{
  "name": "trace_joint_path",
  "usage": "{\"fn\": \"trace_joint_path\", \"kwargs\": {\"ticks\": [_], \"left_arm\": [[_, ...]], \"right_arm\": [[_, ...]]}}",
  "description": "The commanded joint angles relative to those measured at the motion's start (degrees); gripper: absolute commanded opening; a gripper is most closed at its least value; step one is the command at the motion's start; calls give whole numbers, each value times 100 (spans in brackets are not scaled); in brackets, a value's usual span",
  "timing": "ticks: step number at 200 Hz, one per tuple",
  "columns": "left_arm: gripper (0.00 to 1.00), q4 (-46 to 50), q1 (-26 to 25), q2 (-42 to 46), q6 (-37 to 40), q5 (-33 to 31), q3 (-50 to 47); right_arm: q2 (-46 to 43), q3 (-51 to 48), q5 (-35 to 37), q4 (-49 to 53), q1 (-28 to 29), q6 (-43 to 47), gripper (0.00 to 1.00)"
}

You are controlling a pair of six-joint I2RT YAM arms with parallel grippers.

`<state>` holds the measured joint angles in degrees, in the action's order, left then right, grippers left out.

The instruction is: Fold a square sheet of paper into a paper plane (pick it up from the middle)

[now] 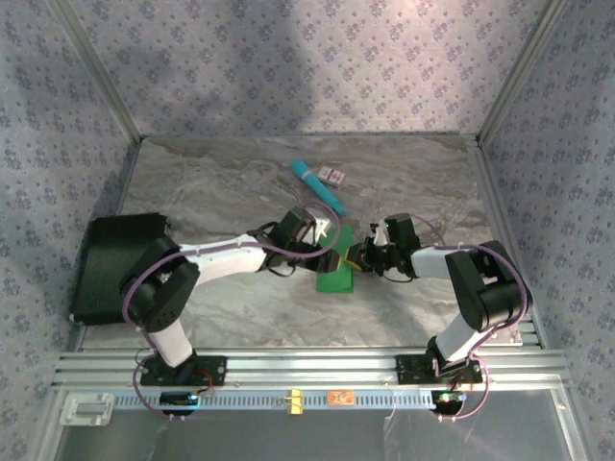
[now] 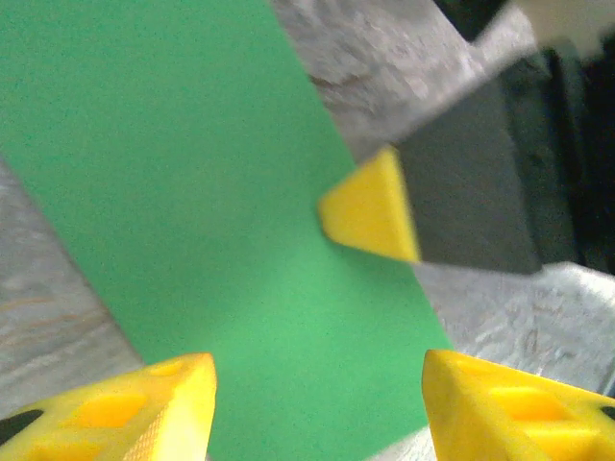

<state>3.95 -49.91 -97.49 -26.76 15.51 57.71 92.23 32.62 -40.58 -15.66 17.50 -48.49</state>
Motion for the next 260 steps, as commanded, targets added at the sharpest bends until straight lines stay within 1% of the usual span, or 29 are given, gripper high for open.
{"fn": "trace_joint_path", "kwargs": {"ticks": [1,26,45,54,67,87,122,153,187,210,234,260], "left_arm": [[60,385,-487,272,863,-1000,-37],[63,548,-1114,200,1281,-1737,64],[64,636,-1515,91,1473,-2469,161],[66,595,-1582,81,1469,-2686,139],[70,529,-1592,64,1474,-2803,100],[71,587,-1665,-47,1597,-3140,168],[72,717,-1842,-258,1932,-3266,369],[74,580,-1907,-213,1895,-3074,273],[75,658,-2007,-466,1956,-3132,456],[75,646,-2016,-728,1922,-3424,568],[74,615,-2022,-767,1929,-3541,626],[71,629,-2019,-755,1920,-3643,638]], "right_arm": [[-16,75,-179,120,-8,38,9],[-46,114,-150,237,-27,73,7],[-56,116,-144,239,-27,49,6],[-61,113,-133,239,-27,39,6],[-54,104,-125,222,-27,23,6],[-53,121,-130,252,-19,8,6],[-13,144,-115,274,-18,11,6],[-29,152,-87,280,-18,12,6],[18,137,-64,230,-12,-16,6],[50,126,-68,153,-7,-67,6],[45,118,-48,182,-12,-44,6],[41,121,-64,177,-9,-43,6]]}}
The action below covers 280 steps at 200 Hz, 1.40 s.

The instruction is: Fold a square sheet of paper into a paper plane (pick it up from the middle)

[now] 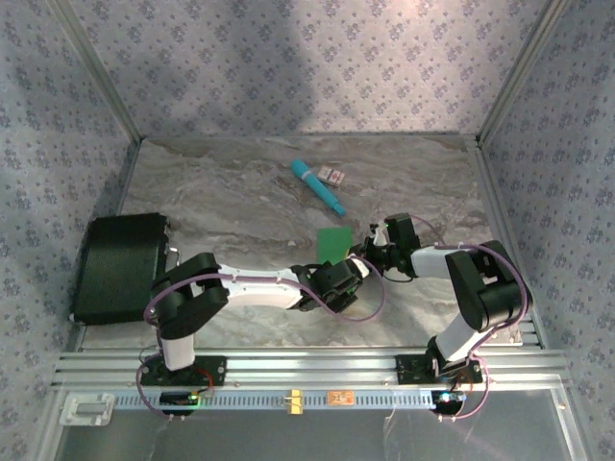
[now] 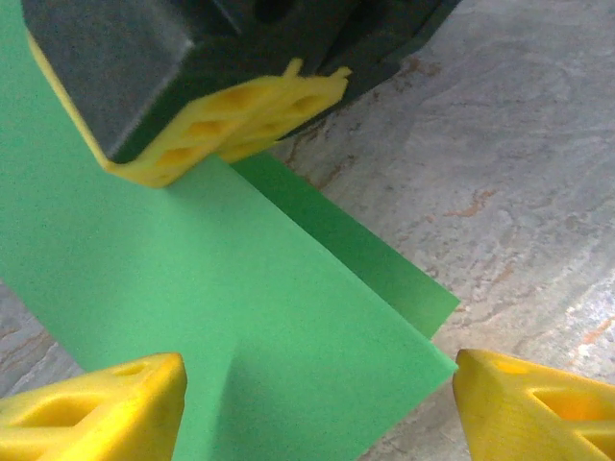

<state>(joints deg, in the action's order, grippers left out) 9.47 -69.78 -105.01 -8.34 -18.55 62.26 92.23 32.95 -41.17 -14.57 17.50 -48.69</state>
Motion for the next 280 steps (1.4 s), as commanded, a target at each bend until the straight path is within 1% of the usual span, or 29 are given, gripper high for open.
{"fn": "trace_joint_path", "kwargs": {"ticks": [1,20,49,82,99,125,143,162,181,193,206,217,228,240,256,264,280], "left_arm": [[71,78,-34,-2,78,-237,187],[68,50,-32,40,86,-196,167],[55,-15,-44,95,110,-177,115],[45,-17,-44,176,122,-203,49],[38,-49,-41,245,107,-200,-10],[36,-64,-40,320,70,-166,-66],[29,-86,-41,349,52,-144,-97],[19,-77,-40,350,34,-141,-110],[14,-77,-45,360,-1,-139,-112],[7,-86,-40,367,-40,-127,-109],[5,-94,-20,389,-92,-60,-104],[1,-73,34,415,-155,73,-91],[1,-68,148,461,-276,343,-91],[1,20,386,491,-477,911,-24],[1,-84,674,576,-758,1683,-53],[1,-156,795,609,-905,1954,-76],[1,-332,1007,640,-1139,2523,-139]], "right_arm": [[41,89,-5,64,-9,-25,6],[24,83,-14,55,-11,-24,6],[11,72,12,55,-18,-29,6],[13,64,25,62,-27,-30,7],[13,62,40,69,-27,-32,7],[6,50,49,70,-27,-36,8],[7,62,54,80,-35,-43,9],[-1,61,47,85,-42,-29,10],[-49,46,74,116,-52,-31,11],[-100,36,91,155,-85,-18,13],[-169,-2,92,189,-131,-13,15],[-285,-25,144,289,-199,28,16],[-448,-67,250,464,-286,84,20],[-662,-149,365,625,-413,115,24],[-968,-225,458,868,-585,189,25],[-1112,-237,492,1022,-653,256,28],[-1351,-230,549,1369,-720,418,28]]}}
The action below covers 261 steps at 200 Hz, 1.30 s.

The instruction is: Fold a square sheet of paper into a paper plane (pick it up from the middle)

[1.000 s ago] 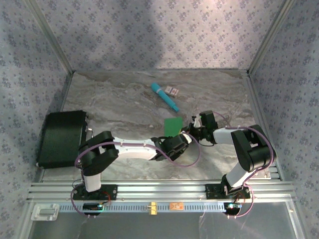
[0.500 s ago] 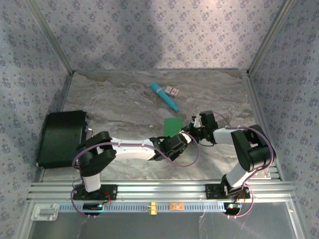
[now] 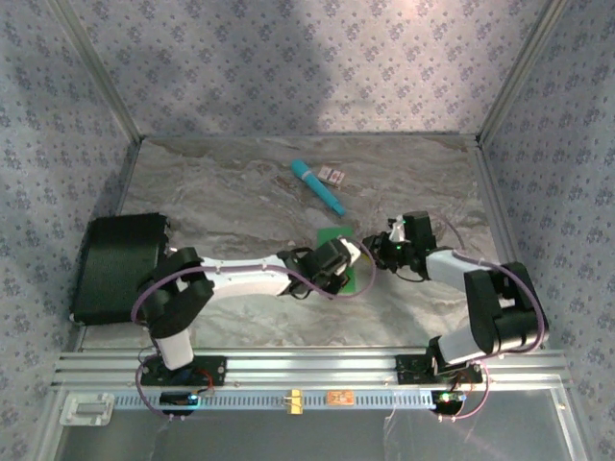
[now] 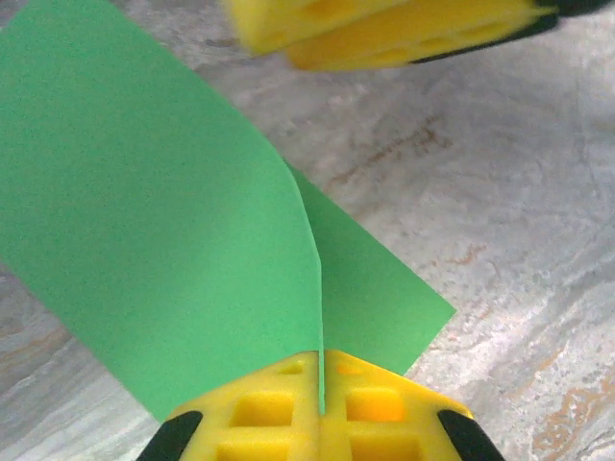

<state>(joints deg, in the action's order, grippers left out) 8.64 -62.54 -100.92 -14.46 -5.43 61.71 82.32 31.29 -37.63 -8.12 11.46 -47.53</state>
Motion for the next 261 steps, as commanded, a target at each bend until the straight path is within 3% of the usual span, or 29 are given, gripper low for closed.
{"fn": "trace_joint_path", "kwargs": {"ticks": [1,20,43,133,199,261], "left_arm": [[1,-258,298,231,-543,1233,-87],[2,-451,524,198,-784,1852,-105],[3,-726,709,179,-1021,2169,-214],[4,-733,762,30,-1162,2310,-176],[4,-692,761,-41,-1217,2318,-144],[8,-632,935,-205,-1347,2613,-94]], "right_arm": [[-368,-58,190,742,-122,313,28],[-519,-63,75,942,-120,415,26],[-560,-114,-117,992,-19,437,18],[-64,-64,81,663,614,270,0],[350,-114,494,478,872,124,0],[531,-170,832,1056,787,600,0]]}}
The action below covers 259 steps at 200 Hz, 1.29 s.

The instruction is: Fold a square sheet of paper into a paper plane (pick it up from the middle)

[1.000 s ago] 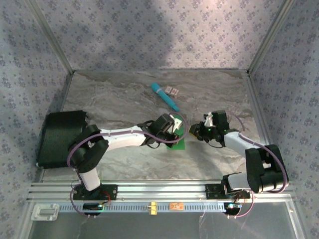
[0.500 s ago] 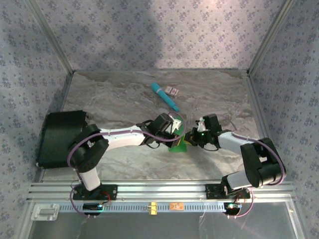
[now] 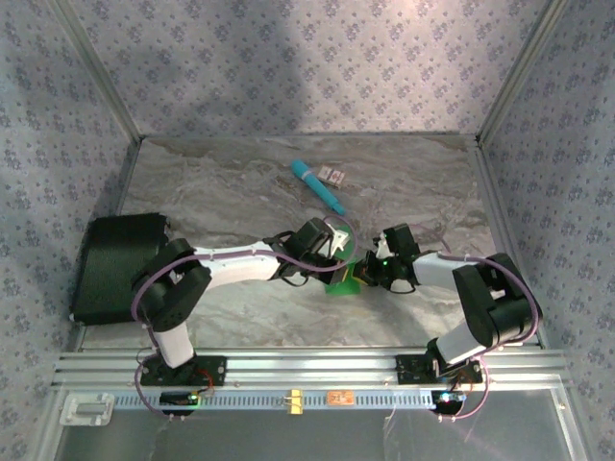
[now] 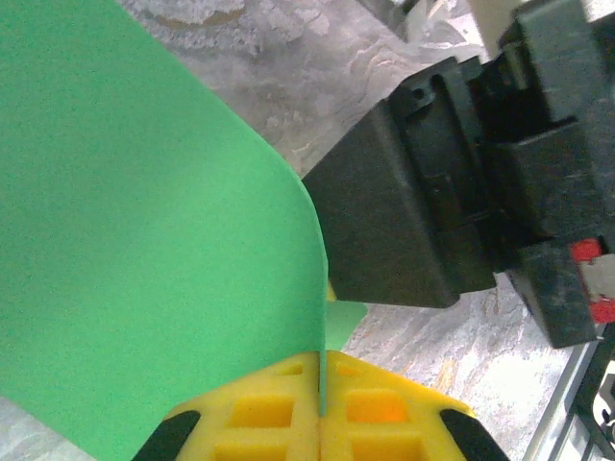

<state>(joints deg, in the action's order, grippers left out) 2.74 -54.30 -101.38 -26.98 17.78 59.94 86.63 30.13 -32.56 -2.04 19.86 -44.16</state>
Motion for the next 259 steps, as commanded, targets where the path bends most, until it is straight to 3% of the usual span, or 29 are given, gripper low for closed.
{"fn": "trace_joint_path", "kwargs": {"ticks": [1,188,229,259], "left_arm": [[9,-39,112,-165,-96,299,81],[9,-202,291,-619,-182,112,-25],[8,-204,297,-645,-174,94,-36],[9,-229,298,-636,-210,125,-45]], "right_arm": [[96,-53,327,454,-52,270,0],[-23,118,294,675,-131,518,0],[-304,124,-182,350,-99,168,0],[-394,150,-53,413,118,-21,0]]}}
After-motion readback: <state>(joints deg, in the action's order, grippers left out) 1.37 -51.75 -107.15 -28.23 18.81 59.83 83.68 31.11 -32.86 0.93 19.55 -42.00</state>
